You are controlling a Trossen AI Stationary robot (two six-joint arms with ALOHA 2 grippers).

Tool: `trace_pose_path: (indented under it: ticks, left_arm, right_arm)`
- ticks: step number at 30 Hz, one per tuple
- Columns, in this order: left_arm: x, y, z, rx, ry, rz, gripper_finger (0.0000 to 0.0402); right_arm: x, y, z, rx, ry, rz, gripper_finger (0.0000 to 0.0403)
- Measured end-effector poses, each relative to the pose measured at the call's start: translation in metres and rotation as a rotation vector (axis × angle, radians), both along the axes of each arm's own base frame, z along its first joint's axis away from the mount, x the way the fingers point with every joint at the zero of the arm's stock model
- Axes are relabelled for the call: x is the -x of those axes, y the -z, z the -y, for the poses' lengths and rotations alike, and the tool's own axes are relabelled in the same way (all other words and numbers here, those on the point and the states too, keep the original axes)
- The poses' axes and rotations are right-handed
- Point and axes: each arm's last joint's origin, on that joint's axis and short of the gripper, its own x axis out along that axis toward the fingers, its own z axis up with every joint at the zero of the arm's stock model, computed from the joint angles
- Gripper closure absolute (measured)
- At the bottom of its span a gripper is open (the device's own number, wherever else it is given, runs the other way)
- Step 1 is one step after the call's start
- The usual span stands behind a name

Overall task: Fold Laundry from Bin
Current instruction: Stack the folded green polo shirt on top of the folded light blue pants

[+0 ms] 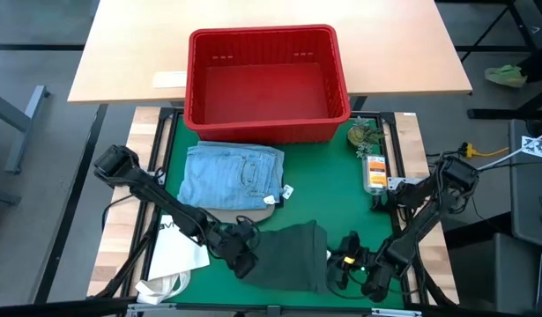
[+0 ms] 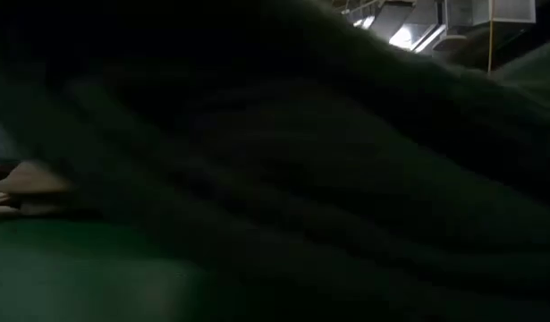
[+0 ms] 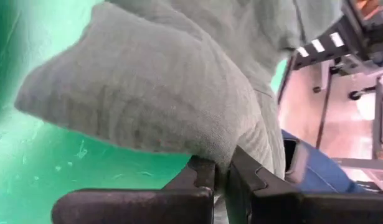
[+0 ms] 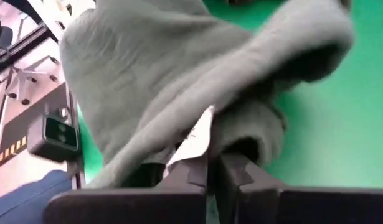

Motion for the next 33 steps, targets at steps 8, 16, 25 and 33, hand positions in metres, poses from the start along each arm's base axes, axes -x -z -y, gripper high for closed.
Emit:
trace_pose_path:
  ticks: [8, 16, 25, 33]
  left_arm:
    - [0.005, -0.025, -0.007, -0.014, 0.006, 0.083, 0.0397]
    - [0.009, -0.036, -0.01, -0.025, 0.012, 0.12, 0.0397]
    - [0.013, -0.041, -0.012, -0.034, 0.006, 0.118, 0.0397]
    - [0.025, -0.071, -0.022, -0.016, -0.021, 0.21, 0.0397]
  right_arm:
    - [-0.023, -0.026, 0.018, 0.049, -0.082, 0.047, 0.04]
    - [-0.043, -0.033, 0.034, 0.068, -0.17, 0.05, 0.04]
    - [-0.052, -0.044, 0.044, 0.087, -0.195, 0.094, 0.04]
    - [-0.07, -0.061, 0.062, 0.109, -0.268, 0.198, 0.04]
